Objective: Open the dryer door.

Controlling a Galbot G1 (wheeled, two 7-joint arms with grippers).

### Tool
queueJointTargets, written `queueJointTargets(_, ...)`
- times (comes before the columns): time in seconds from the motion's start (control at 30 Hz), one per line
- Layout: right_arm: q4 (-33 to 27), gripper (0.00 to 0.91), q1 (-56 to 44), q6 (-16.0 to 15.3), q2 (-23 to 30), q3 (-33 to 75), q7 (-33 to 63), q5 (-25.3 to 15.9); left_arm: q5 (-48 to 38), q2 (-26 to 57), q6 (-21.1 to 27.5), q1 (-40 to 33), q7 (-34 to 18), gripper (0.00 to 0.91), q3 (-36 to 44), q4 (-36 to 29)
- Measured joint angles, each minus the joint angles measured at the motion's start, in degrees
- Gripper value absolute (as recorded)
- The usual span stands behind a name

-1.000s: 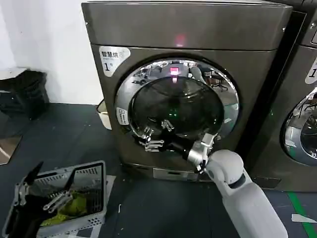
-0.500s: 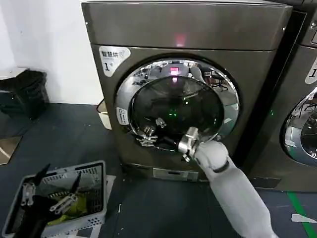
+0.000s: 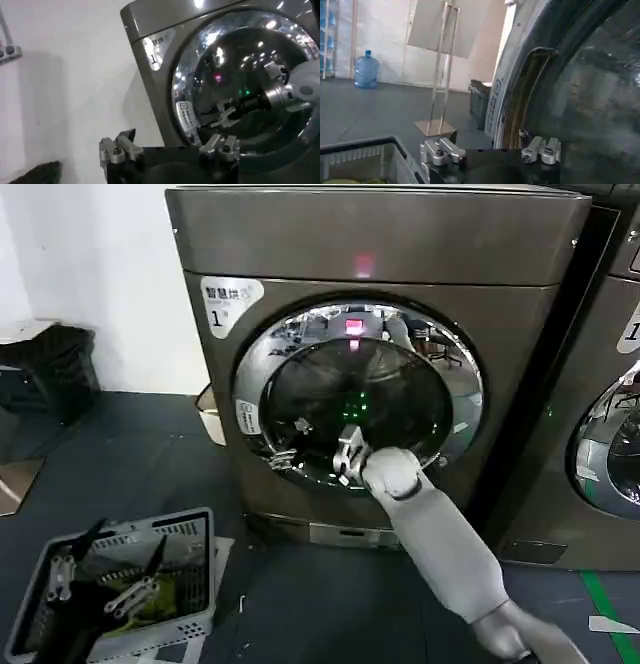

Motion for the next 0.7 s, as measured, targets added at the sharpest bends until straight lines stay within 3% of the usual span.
queueJointTargets(0.3, -1.0, 0.907, 0.6, 0.0, 0.9, -0.3, -0.7, 0.3, 1.5, 0.0, -0.1, -0.3, -0.7, 0.907, 0.2, 0.0)
queueJointTargets(0.57, 2.4, 0.907, -1.0, -0.7, -1.5, 0.4, -5.9, 3.2, 3.5, 1.0, -2.8, -2.0, -3.8, 0.907, 1.3, 0.0)
queueJointTargets(0.7, 4.0, 0.907, -2.0, -0.7, -2.5, 1.0, -9.9, 3.8, 5.6, 1.8, -1.9, -2.7, -6.0, 0.907, 2.5, 0.0)
